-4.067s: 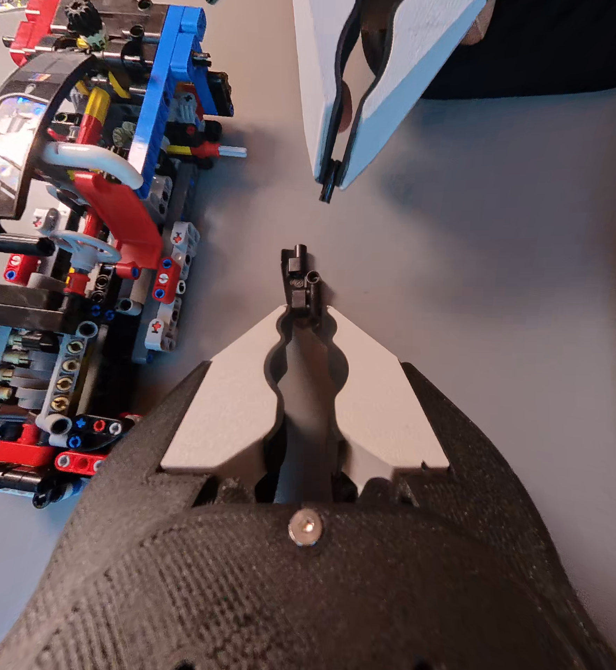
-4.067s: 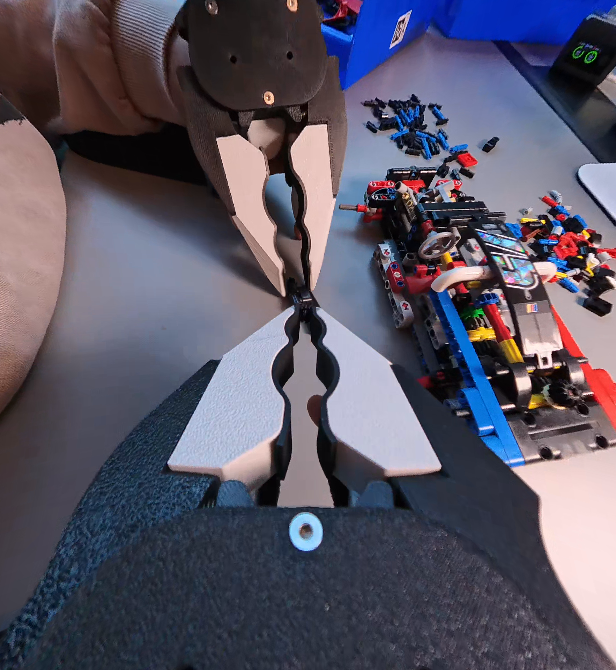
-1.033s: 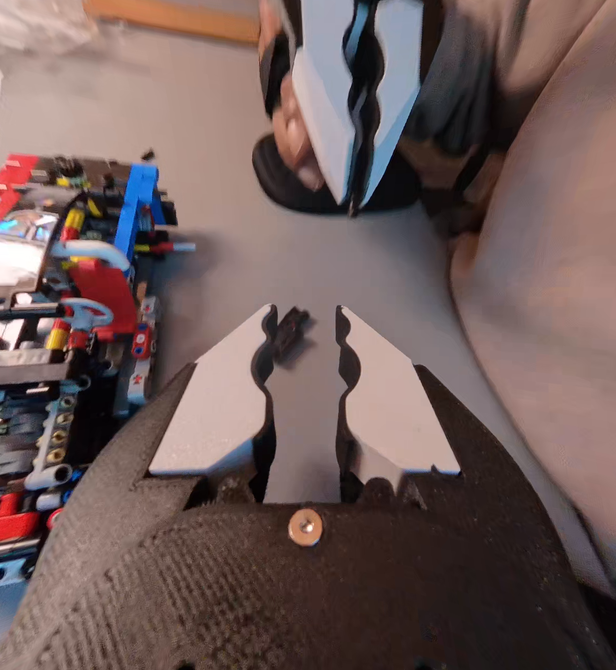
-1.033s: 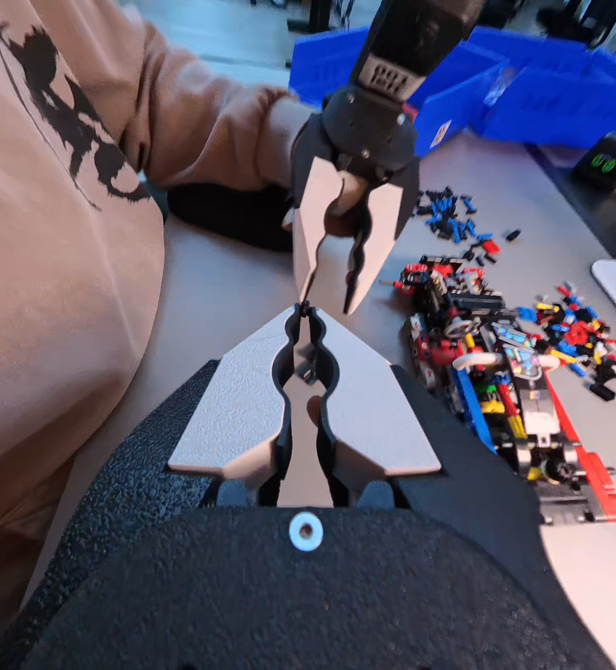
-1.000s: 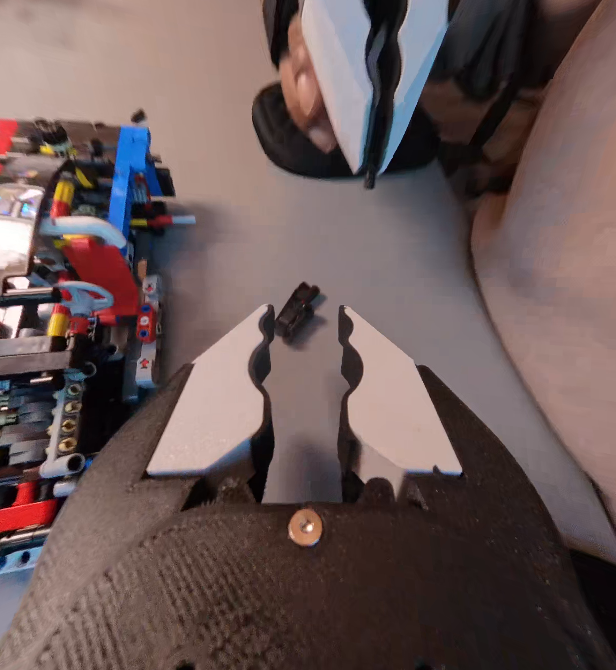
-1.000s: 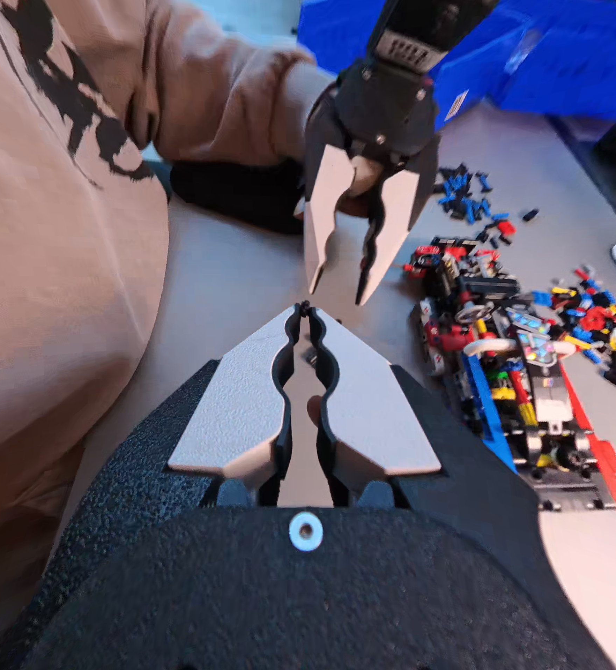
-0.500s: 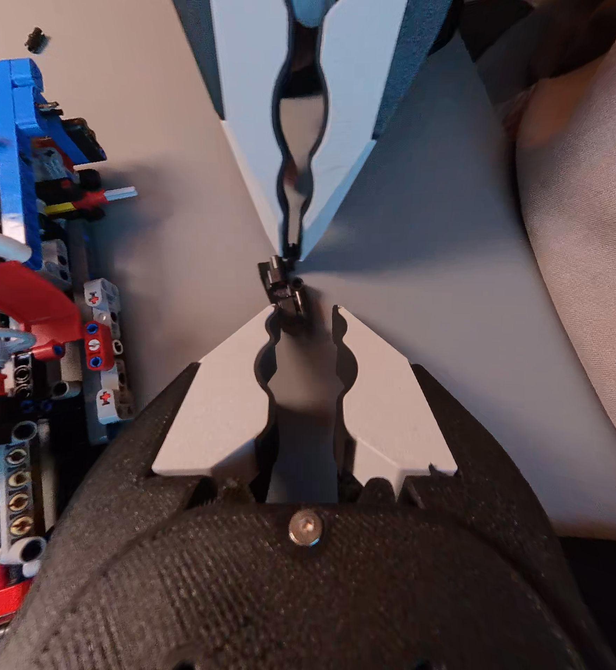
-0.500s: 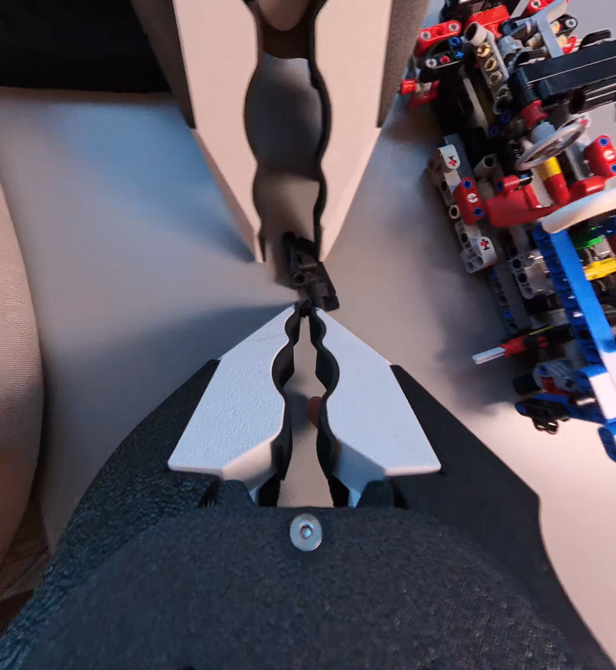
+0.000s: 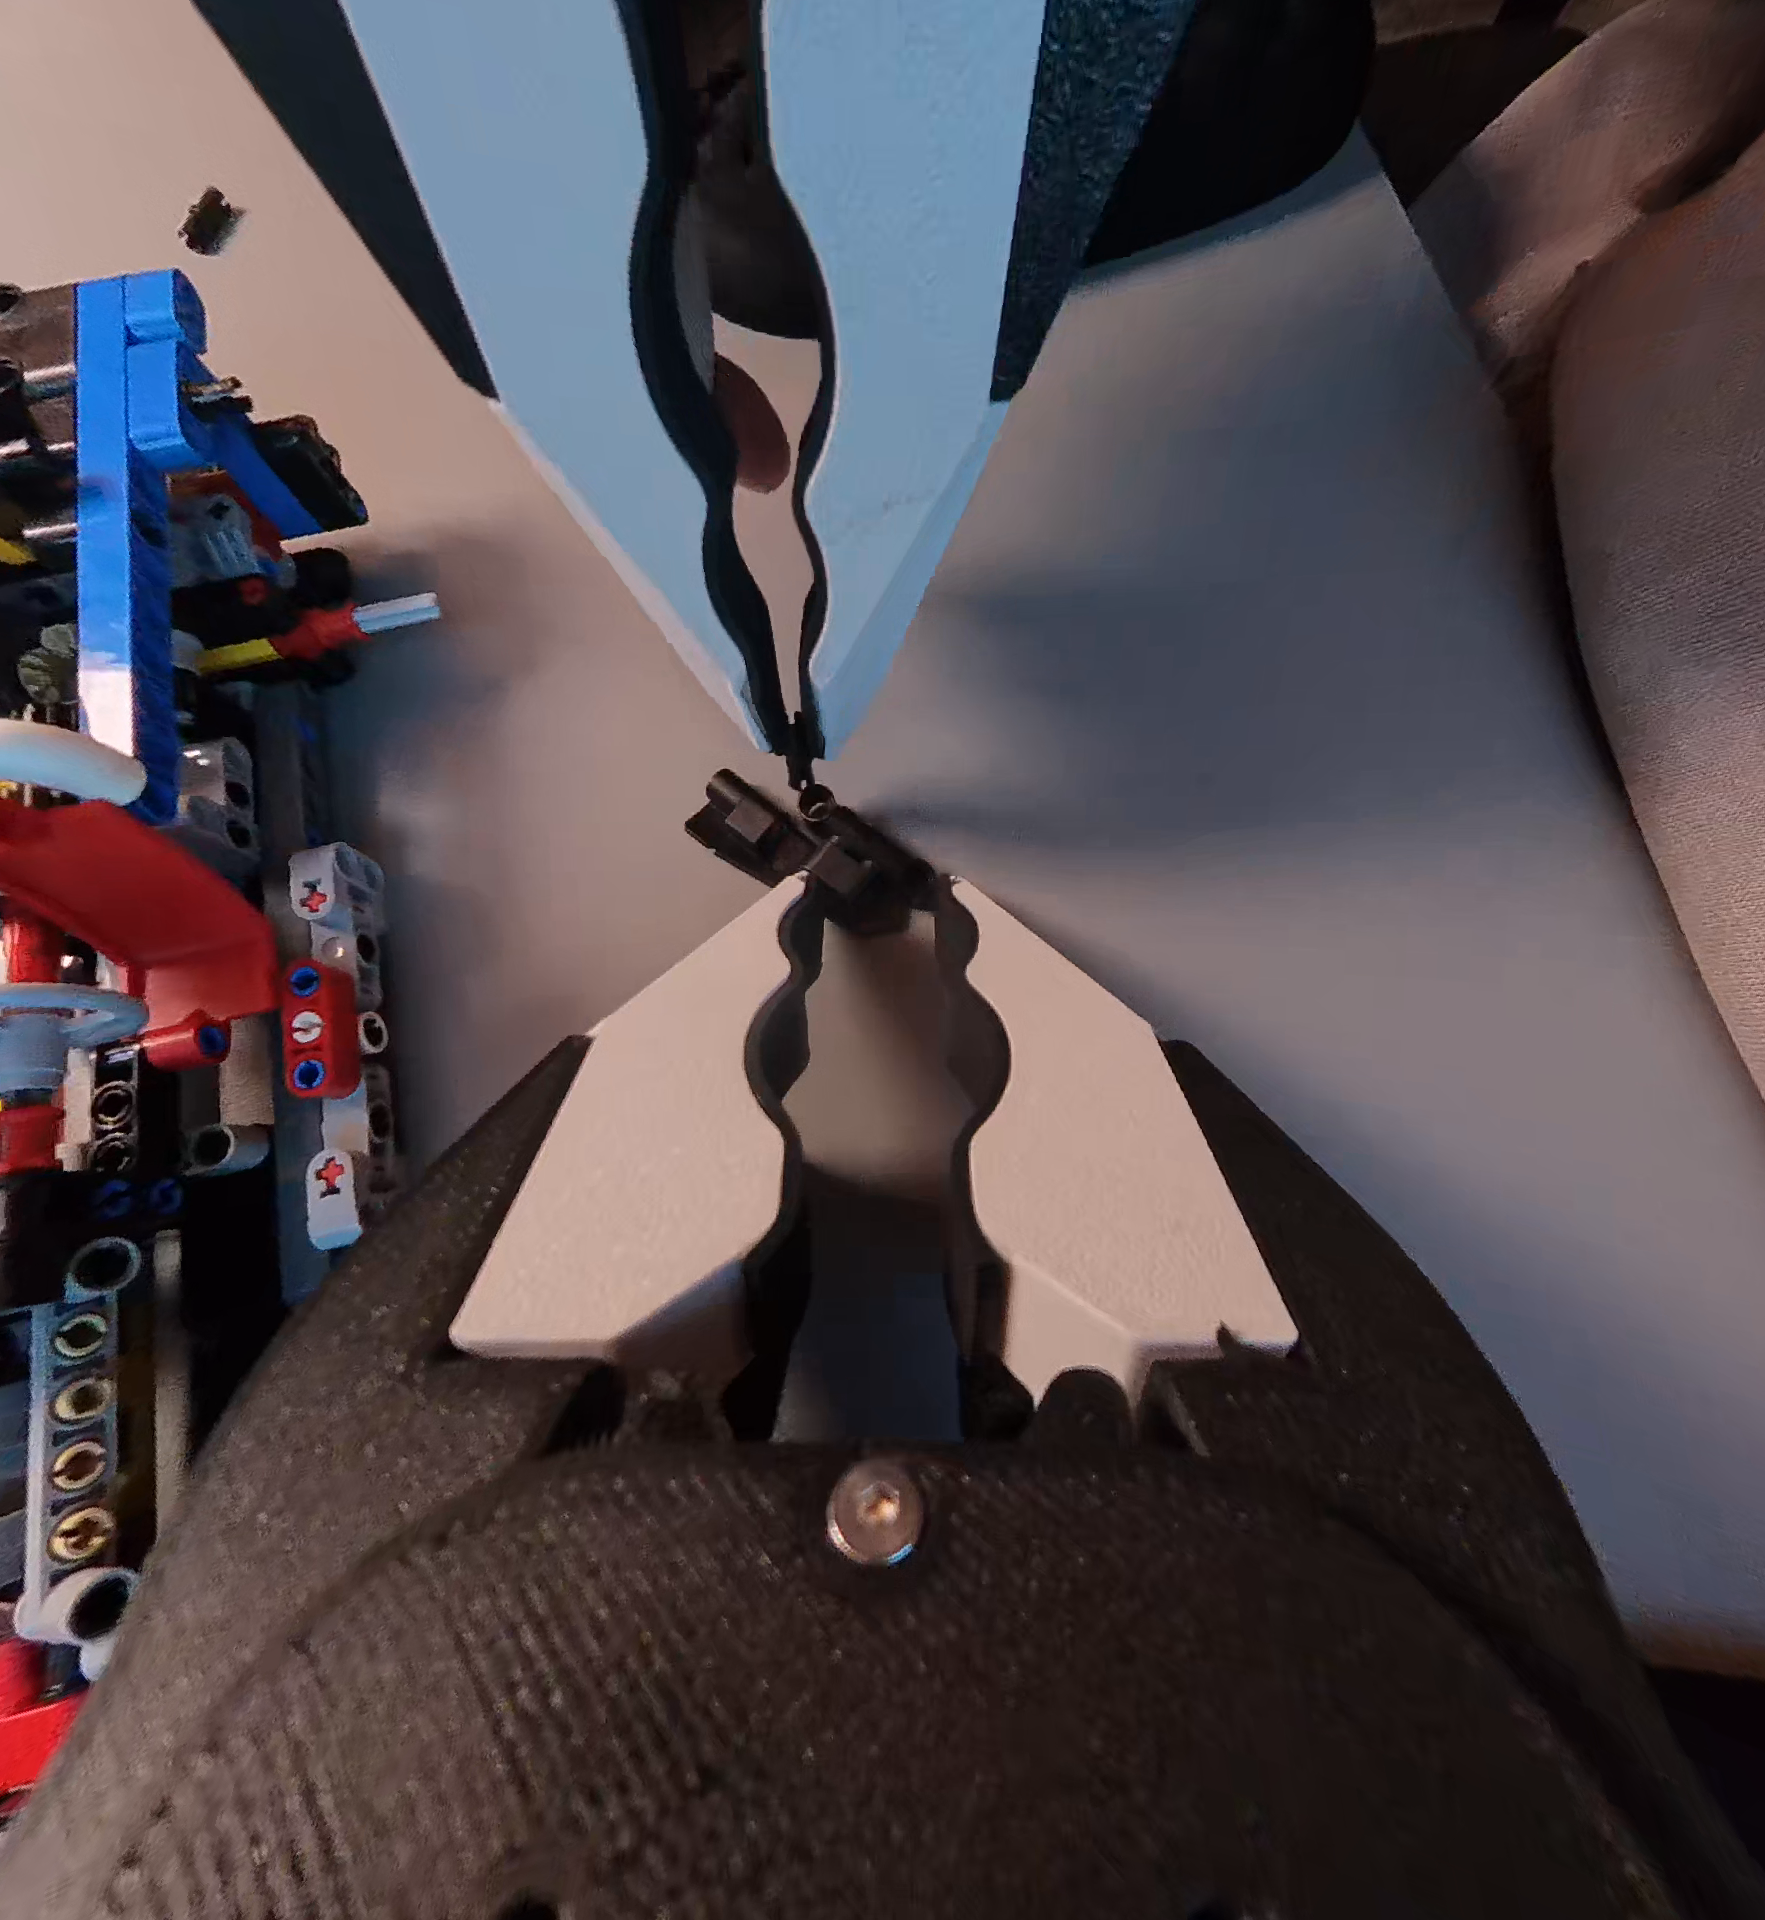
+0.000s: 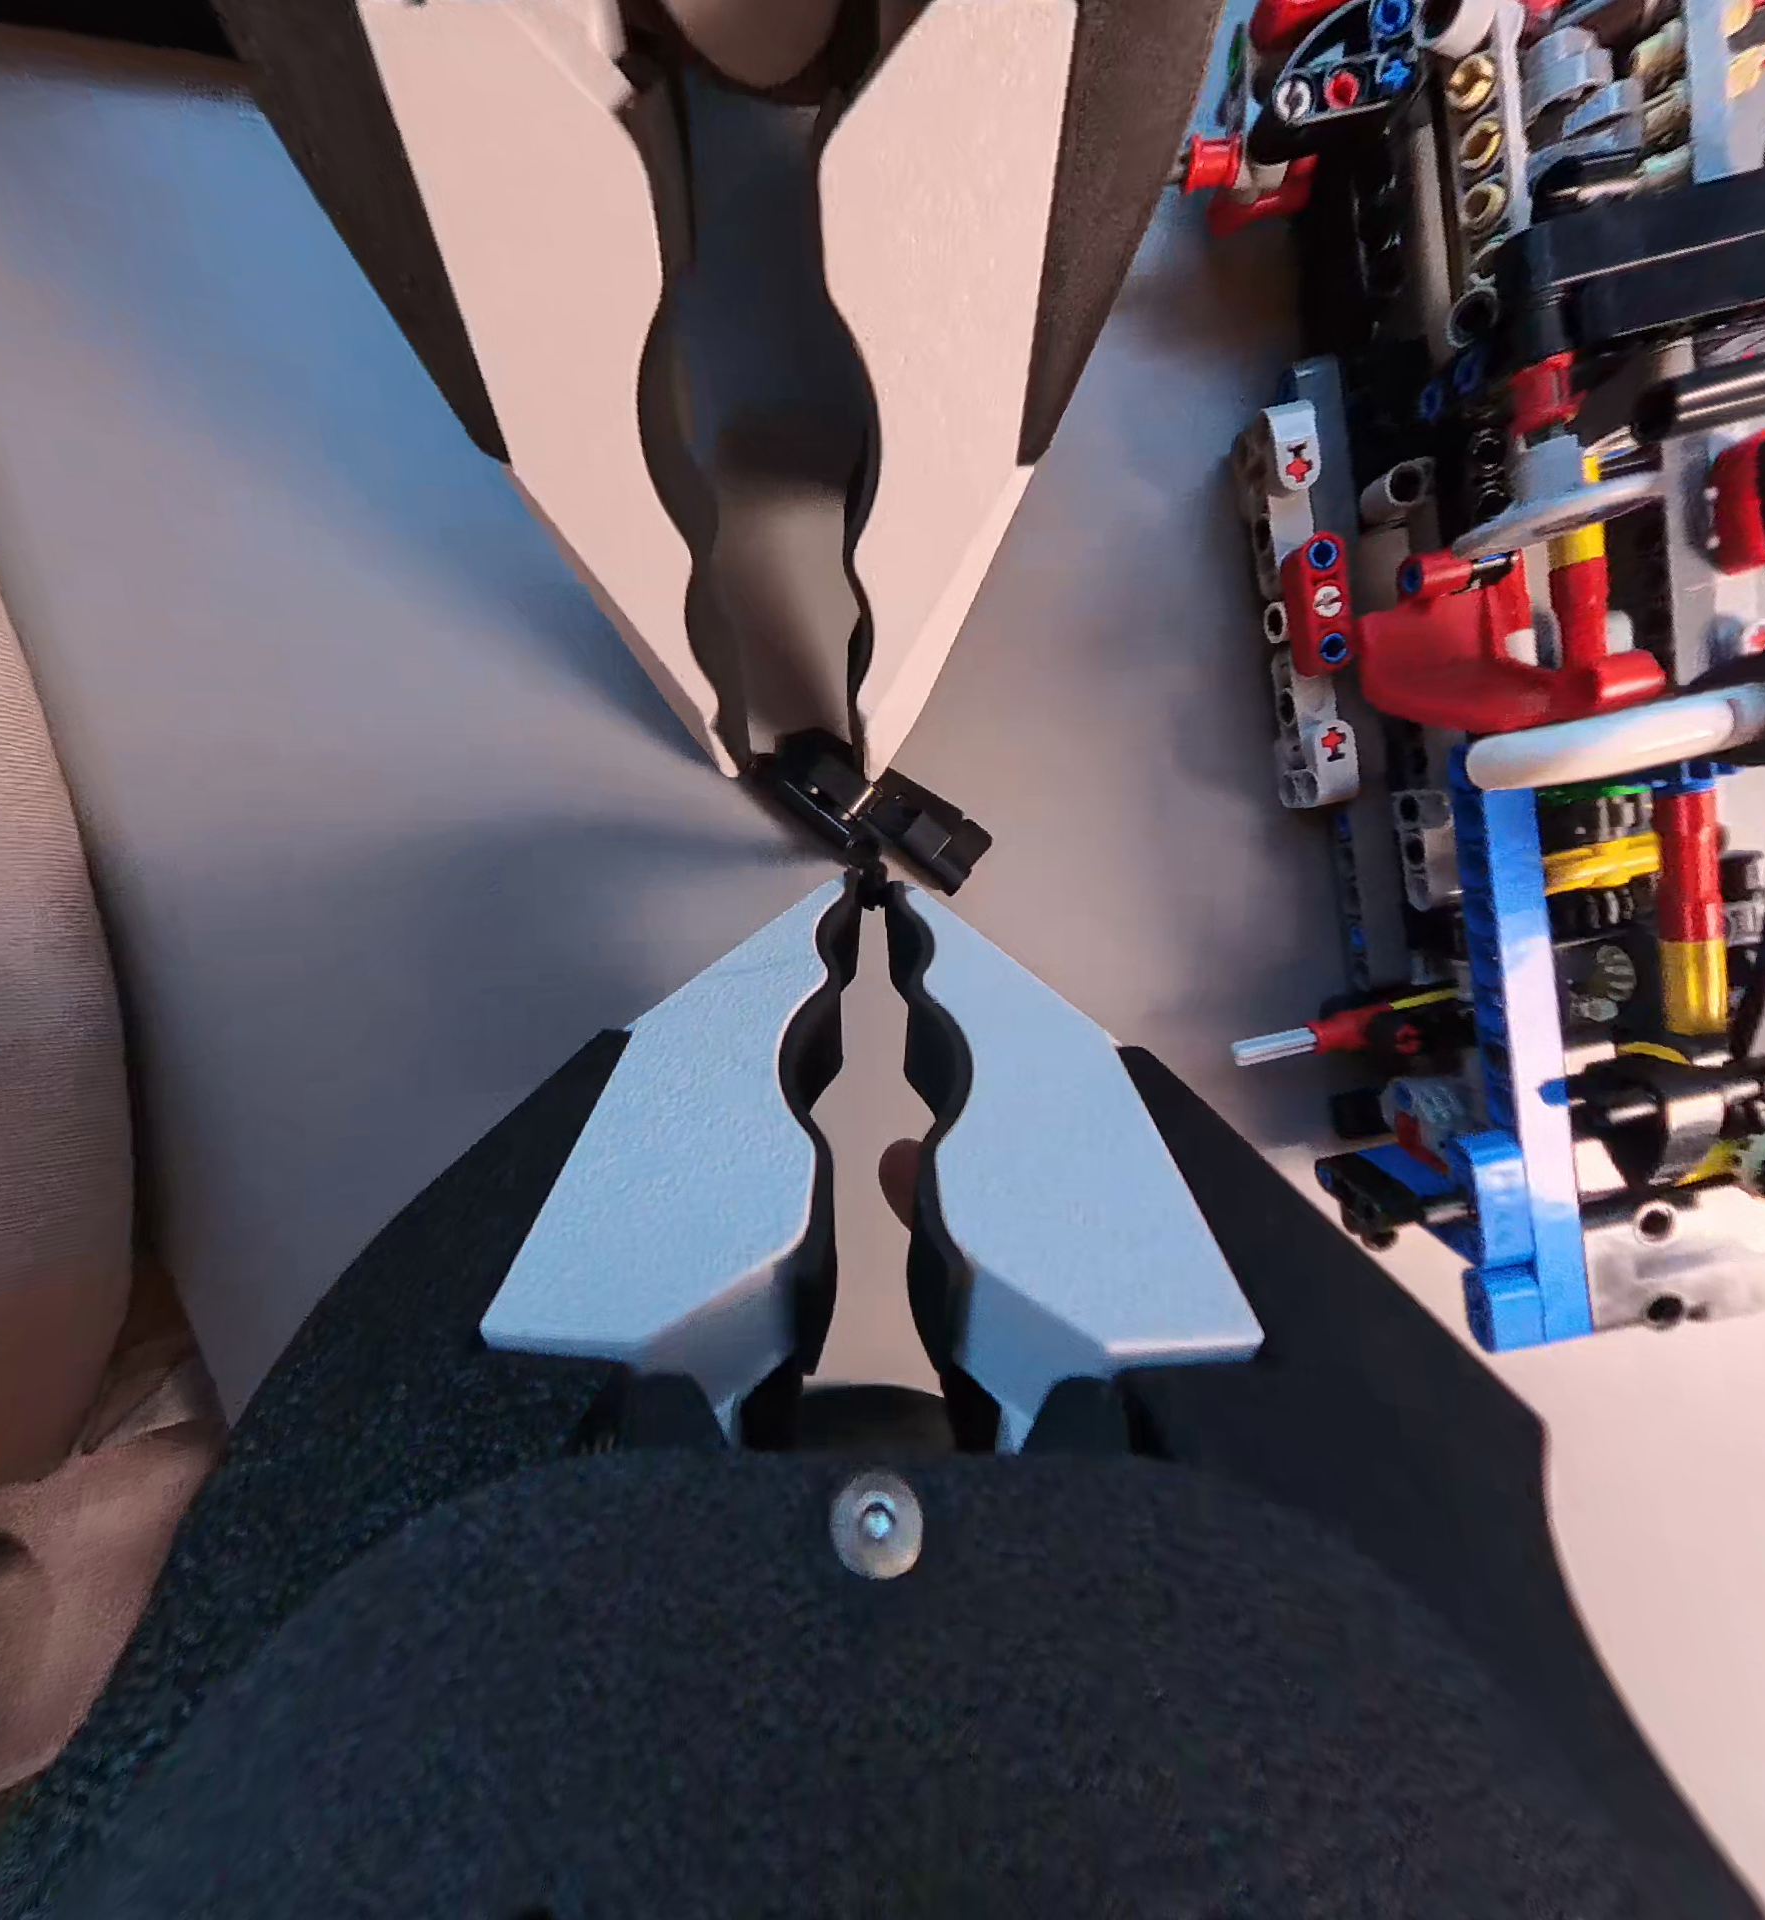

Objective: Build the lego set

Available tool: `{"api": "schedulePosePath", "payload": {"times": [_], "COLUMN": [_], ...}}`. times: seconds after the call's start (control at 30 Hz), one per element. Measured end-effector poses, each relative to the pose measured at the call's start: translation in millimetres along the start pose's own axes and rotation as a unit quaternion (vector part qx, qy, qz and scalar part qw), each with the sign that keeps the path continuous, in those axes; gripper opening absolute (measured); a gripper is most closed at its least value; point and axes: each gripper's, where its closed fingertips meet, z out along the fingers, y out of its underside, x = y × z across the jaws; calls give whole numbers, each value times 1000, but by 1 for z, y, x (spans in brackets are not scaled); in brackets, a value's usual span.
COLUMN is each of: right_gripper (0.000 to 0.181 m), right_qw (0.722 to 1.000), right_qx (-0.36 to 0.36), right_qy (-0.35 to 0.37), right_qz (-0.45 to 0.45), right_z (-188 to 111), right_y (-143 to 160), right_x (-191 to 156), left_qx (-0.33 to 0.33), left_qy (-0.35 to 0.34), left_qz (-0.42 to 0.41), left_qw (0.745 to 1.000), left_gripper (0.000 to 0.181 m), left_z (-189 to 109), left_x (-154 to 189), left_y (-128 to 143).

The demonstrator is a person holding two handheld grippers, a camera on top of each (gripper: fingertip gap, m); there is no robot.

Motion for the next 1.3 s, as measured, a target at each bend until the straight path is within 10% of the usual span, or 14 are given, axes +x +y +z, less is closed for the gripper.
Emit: {"api": "schedulePosePath", "payload": {"times": [0.03,1.3], "right_gripper": [2,2], "right_qw": [1000,988], "right_qx": [-6,-149], "right_qy": [-2,-24], "right_qz": [-1,38], "right_z": [1,9], "right_y": [-1,7], "right_x": [1,-1], "left_qx": [1,20], "left_qy": [-5,-77], "left_qz": [4,48], "left_qw": [1000,996], "left_gripper": [19,17], "left_z": [0,5], "left_x": [0,-4], "left_y": [0,-4]}}
